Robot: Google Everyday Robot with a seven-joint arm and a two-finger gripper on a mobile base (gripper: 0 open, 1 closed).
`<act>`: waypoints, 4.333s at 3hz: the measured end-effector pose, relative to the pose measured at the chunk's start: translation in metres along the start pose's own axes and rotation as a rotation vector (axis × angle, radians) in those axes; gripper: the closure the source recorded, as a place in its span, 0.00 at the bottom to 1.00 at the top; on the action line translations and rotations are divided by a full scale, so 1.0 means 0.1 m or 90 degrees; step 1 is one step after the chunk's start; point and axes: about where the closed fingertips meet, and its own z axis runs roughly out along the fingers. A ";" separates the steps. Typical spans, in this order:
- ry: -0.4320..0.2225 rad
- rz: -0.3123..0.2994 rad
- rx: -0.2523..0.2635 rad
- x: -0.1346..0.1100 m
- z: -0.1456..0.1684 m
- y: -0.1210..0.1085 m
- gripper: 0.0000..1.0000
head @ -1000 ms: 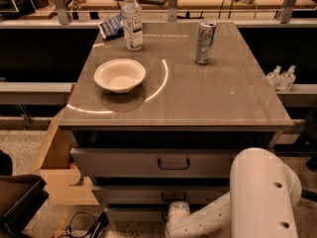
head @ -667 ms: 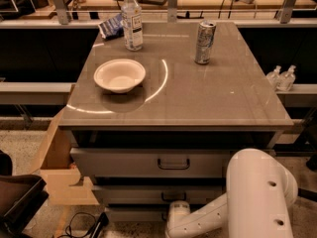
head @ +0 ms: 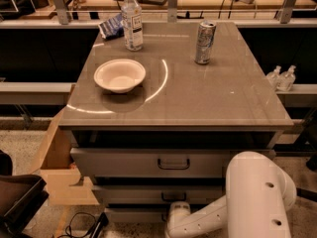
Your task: Open bottom drawer
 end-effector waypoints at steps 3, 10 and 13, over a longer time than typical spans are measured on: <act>0.000 0.000 0.000 -0.01 -0.04 0.00 1.00; 0.007 0.013 0.022 -0.02 -0.22 0.42 1.00; 0.011 0.020 0.059 0.06 -0.55 0.55 1.00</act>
Offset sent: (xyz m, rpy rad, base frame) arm -0.0001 0.0000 0.0013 0.0000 0.0002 0.0000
